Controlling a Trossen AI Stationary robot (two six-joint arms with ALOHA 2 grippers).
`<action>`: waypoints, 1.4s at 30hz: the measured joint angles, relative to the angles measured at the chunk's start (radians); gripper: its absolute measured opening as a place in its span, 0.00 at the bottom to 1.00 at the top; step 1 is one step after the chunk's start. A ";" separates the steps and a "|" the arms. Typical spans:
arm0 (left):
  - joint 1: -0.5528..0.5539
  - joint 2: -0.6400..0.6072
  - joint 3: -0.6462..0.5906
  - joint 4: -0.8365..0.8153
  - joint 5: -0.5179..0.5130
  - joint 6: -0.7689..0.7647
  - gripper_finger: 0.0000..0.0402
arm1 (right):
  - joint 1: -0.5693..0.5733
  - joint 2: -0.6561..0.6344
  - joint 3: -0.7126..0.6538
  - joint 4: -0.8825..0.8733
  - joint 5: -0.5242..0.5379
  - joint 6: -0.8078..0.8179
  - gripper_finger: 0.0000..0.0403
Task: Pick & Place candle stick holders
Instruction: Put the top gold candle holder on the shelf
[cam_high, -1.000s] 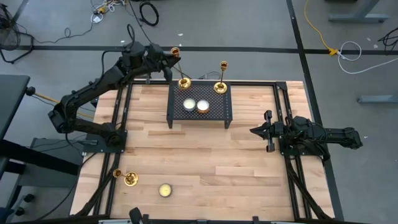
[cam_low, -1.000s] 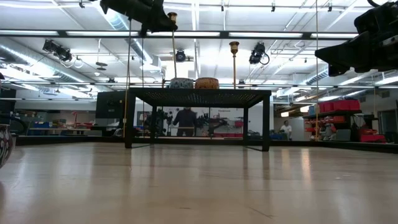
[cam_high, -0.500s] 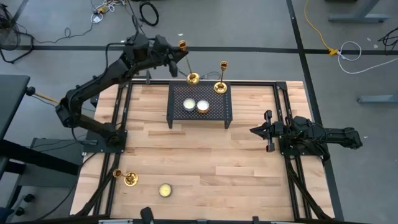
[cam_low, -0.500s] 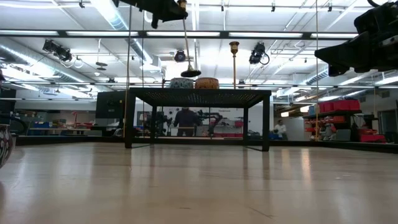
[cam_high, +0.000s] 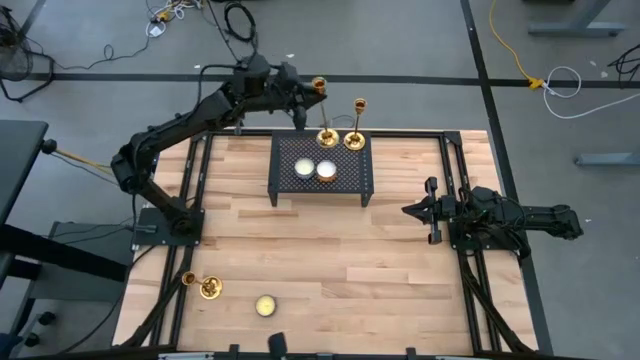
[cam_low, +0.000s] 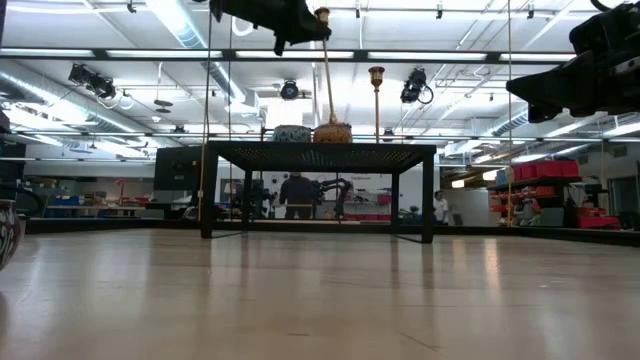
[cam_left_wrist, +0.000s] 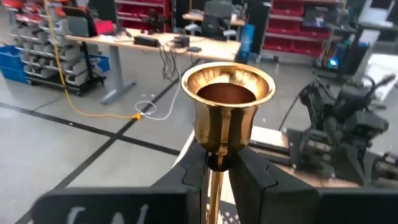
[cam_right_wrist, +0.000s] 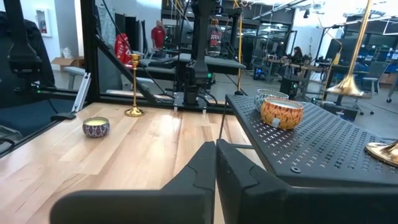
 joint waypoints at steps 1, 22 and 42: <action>-0.006 0.009 0.000 -0.001 0.000 0.008 0.13 | 0.000 0.000 0.000 0.000 0.000 0.000 0.03; -0.016 0.094 0.000 0.007 0.020 0.087 0.13 | 0.000 0.000 0.000 0.000 0.000 0.000 0.03; -0.013 0.094 0.000 0.051 0.015 0.138 0.13 | 0.000 0.000 0.000 0.000 0.001 0.000 0.03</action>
